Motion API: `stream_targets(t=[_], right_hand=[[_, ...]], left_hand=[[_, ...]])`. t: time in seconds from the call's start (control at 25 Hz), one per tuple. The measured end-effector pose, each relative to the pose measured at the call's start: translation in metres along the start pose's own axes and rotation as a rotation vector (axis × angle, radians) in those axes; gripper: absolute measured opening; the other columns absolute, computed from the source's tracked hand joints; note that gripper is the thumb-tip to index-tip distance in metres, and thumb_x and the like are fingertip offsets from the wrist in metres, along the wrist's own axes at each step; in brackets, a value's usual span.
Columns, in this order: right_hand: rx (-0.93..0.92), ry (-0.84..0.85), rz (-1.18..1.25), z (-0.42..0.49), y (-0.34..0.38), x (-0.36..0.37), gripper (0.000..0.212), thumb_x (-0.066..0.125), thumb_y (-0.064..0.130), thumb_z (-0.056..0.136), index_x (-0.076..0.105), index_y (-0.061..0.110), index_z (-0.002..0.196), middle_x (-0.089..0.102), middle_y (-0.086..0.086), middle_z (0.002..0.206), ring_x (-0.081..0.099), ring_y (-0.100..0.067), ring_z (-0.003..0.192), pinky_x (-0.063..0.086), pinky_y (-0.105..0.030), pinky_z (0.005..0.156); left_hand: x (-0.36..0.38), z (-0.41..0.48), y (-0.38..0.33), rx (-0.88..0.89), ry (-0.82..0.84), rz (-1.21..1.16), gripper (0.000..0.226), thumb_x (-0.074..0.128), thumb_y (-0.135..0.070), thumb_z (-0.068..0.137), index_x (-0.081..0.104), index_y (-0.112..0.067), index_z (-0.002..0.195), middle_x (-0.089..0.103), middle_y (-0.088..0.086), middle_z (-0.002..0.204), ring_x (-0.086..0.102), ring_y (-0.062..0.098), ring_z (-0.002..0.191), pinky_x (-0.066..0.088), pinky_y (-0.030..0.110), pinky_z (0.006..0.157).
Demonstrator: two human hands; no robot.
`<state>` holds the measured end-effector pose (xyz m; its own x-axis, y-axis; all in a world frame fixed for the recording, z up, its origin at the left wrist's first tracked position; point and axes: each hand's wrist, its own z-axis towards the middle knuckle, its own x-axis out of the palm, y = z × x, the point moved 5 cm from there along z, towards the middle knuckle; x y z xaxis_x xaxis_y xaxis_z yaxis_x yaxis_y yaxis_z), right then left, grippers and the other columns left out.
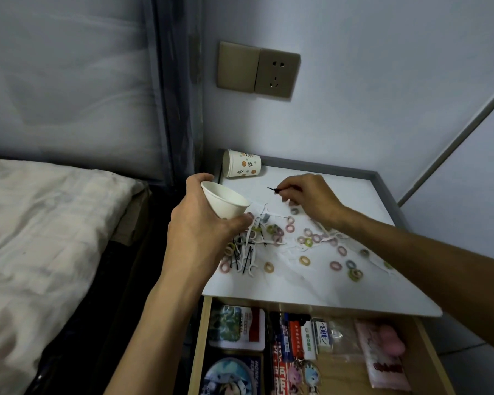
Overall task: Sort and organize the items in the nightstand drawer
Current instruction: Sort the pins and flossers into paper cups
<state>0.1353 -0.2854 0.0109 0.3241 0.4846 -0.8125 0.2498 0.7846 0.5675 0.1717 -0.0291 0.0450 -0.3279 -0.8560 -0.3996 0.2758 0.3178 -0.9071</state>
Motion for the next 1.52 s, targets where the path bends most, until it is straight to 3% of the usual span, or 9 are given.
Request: stream_targets(t=[0.24, 0.4, 0.52, 0.64, 0.76, 0.92, 1.12, 1.36, 1.52], right_hand=[[-0.262, 0.232, 0.066, -0.005, 0.097, -0.034, 0.012, 0.07, 0.014, 0.088, 0.077, 0.017, 0.098, 0.073, 0.006, 0.076, 0.055, -0.006, 0.059, 0.045, -0.017, 0.058], [-0.43, 0.387, -0.082, -0.018, 0.146, -0.021, 0.017, 0.074, 0.014, 0.085, 0.077, 0.017, 0.102, 0.073, 0.01, 0.087, 0.065, 0.0, 0.074, 0.049, -0.013, 0.069], [-0.489, 0.317, -0.064, -0.015, 0.152, -0.023, 0.021, 0.073, 0.015, 0.086, 0.074, 0.016, 0.106, 0.071, 0.009, 0.091, 0.064, 0.001, 0.078, 0.049, -0.012, 0.072], [-0.275, 0.135, 0.098, 0.001, 0.114, -0.025, 0.012, 0.07, 0.014, 0.089, 0.074, 0.013, 0.1, 0.072, 0.001, 0.086, 0.066, -0.011, 0.072, 0.052, -0.019, 0.065], [-0.091, 0.233, -0.162, 0.001, 0.051, 0.018, 0.026, 0.073, 0.027, 0.087, 0.069, 0.021, 0.112, 0.065, 0.008, 0.096, 0.06, -0.006, 0.078, 0.043, -0.021, 0.071], [-0.104, 0.352, -0.314, -0.003, 0.014, 0.071, 0.04, 0.079, 0.035, 0.078, 0.066, 0.03, 0.116, 0.059, 0.001, 0.107, 0.055, -0.015, 0.096, 0.047, -0.03, 0.078], [-0.032, 0.303, -0.25, 0.014, 0.008, 0.075, 0.014, 0.077, 0.027, 0.082, 0.069, 0.023, 0.094, 0.056, 0.007, 0.091, 0.058, -0.016, 0.091, 0.046, -0.028, 0.076], [0.114, 0.069, -0.22, 0.018, -0.005, 0.051, 0.019, 0.075, 0.026, 0.085, 0.064, 0.018, 0.099, 0.052, -0.002, 0.098, 0.055, -0.019, 0.088, 0.039, -0.029, 0.072], [0.17, 0.11, -0.394, -0.007, 0.004, 0.057, 0.022, 0.073, 0.036, 0.082, 0.069, 0.015, 0.08, 0.065, -0.003, 0.075, 0.062, -0.023, 0.073, 0.04, -0.027, 0.057]], left_hand=[[0.009, -0.001, -0.001, 0.0, 0.026, 0.019, 0.08, 0.088, -0.031, 0.065, 0.042, -0.029, 0.131, 0.06, -0.005, 0.106, 0.061, 0.017, 0.093, 0.054, 0.033, 0.075], [0.012, -0.001, -0.002, 0.011, 0.054, 0.007, 0.078, 0.088, -0.029, 0.065, 0.043, -0.03, 0.129, 0.063, -0.01, 0.102, 0.061, 0.008, 0.087, 0.047, 0.02, 0.064], [0.01, -0.002, -0.002, 0.004, 0.056, -0.018, 0.077, 0.088, -0.026, 0.065, 0.044, -0.031, 0.128, 0.062, -0.013, 0.1, 0.059, 0.0, 0.083, 0.042, 0.013, 0.059], [0.001, -0.001, -0.001, -0.003, 0.005, -0.029, 0.079, 0.088, -0.028, 0.064, 0.044, -0.03, 0.129, 0.06, -0.011, 0.102, 0.056, -0.001, 0.082, 0.039, 0.01, 0.06], [-0.007, -0.001, -0.001, 0.01, -0.031, -0.024, 0.083, 0.089, -0.031, 0.062, 0.043, -0.027, 0.132, 0.058, -0.008, 0.106, 0.055, 0.008, 0.086, 0.038, 0.009, 0.062], [-0.011, 0.0, 0.002, 0.014, -0.043, -0.045, 0.084, 0.089, -0.031, 0.061, 0.044, -0.026, 0.132, 0.059, -0.006, 0.109, 0.056, 0.011, 0.093, 0.04, 0.01, 0.064], [-0.011, 0.002, 0.004, 0.006, -0.044, -0.027, 0.082, 0.089, -0.028, 0.064, 0.043, -0.026, 0.133, 0.059, -0.006, 0.108, 0.057, 0.012, 0.093, 0.04, 0.009, 0.062], [-0.01, 0.002, 0.004, 0.009, -0.048, -0.027, 0.082, 0.089, -0.029, 0.065, 0.043, -0.027, 0.132, 0.059, -0.006, 0.109, 0.057, 0.011, 0.093, 0.042, 0.012, 0.065], [-0.01, 0.003, 0.005, 0.008, -0.061, -0.022, 0.082, 0.089, -0.028, 0.065, 0.043, -0.026, 0.133, 0.061, -0.004, 0.111, 0.058, 0.013, 0.095, 0.043, 0.019, 0.069]])
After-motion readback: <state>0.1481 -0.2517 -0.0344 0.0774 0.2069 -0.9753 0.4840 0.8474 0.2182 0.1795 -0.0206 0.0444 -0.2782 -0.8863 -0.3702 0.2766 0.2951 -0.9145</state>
